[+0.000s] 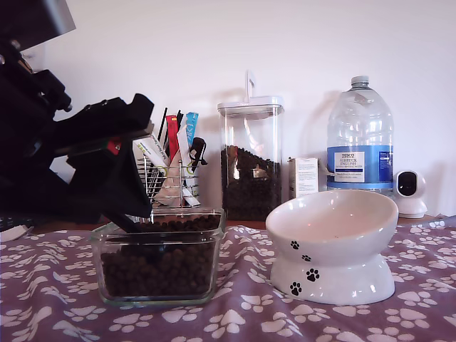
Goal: Measure one spoon of cat food and pour it into the food bowl
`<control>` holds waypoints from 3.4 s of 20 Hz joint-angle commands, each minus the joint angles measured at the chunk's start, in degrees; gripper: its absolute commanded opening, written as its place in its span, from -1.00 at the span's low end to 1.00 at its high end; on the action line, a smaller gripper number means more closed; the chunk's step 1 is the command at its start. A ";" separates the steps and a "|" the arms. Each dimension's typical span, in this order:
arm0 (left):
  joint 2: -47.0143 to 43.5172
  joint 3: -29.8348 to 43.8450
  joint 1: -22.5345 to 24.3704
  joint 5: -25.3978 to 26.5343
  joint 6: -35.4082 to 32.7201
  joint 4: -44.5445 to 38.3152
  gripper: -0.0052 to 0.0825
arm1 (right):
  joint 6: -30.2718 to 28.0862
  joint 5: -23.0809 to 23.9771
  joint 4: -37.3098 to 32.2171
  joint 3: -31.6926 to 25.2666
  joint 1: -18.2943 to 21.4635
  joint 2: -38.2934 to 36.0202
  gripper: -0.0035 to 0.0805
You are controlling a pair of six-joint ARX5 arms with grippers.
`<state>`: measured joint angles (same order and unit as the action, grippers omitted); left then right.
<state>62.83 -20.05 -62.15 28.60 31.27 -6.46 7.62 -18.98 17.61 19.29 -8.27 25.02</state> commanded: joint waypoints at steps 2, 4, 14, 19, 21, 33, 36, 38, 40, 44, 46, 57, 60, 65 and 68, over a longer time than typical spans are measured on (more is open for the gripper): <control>0.61 1.25 0.63 -0.17 -0.15 -0.50 -0.18 | 0.09 0.00 -0.63 0.33 -0.09 0.31 -0.95; 0.59 1.22 0.66 -0.76 -0.20 -0.92 -0.34 | 0.09 -0.02 -0.63 0.33 -0.09 0.31 -0.95; 0.61 1.25 0.92 0.55 -0.33 0.44 -0.64 | 0.13 -0.04 -0.66 0.33 -0.09 0.31 -0.95; 0.61 1.22 1.01 1.97 -1.81 0.39 -0.76 | 0.11 -0.04 -0.63 0.33 -0.09 0.31 -0.95; 0.61 1.22 1.31 2.03 -1.81 0.42 -0.76 | 0.11 -0.04 -0.63 0.33 -0.09 0.31 -0.95; 0.39 -1.22 3.17 4.28 -6.27 -0.02 -0.93 | 0.11 -0.04 -0.61 0.33 -0.07 0.31 -0.95; 0.39 -2.38 3.17 4.26 -7.96 0.09 -0.93 | 0.15 -0.72 -0.61 0.33 -0.09 0.31 -0.95; 0.37 -2.84 3.17 4.31 -10.93 -0.07 -0.93 | 1.29 -3.19 0.13 0.33 -0.17 0.33 -0.95; 0.07 -3.04 3.17 4.28 -13.18 -0.28 -0.93 | 1.51 -6.49 2.10 0.33 -1.03 0.76 -0.95; -0.33 -3.37 3.17 3.54 -16.04 -1.20 -0.93 | 1.38 -11.10 2.78 0.33 -6.03 2.95 -0.95; -0.33 -3.39 3.17 3.32 -17.44 -1.14 -0.93 | 1.31 -9.81 2.86 0.33 -9.05 3.34 -0.95; -0.33 -5.44 3.17 3.34 -29.55 -0.83 -0.93 | 1.27 -7.30 1.46 0.33 -11.96 6.36 -0.95; -0.33 -6.54 3.17 3.37 -31.80 0.31 -0.93 | 1.22 -7.26 1.44 0.33 -11.96 6.69 -0.95; -0.33 -6.99 3.17 3.39 -38.25 1.68 -0.93 | 1.20 -7.26 1.29 0.33 -11.96 6.69 -0.95; -0.33 -7.04 3.17 3.39 -46.42 3.78 -0.93 | 1.20 -7.26 1.29 0.33 -11.96 6.69 -0.95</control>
<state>62.76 -26.48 -59.09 31.81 -12.88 -2.48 8.97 -26.20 19.51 19.29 -19.99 31.42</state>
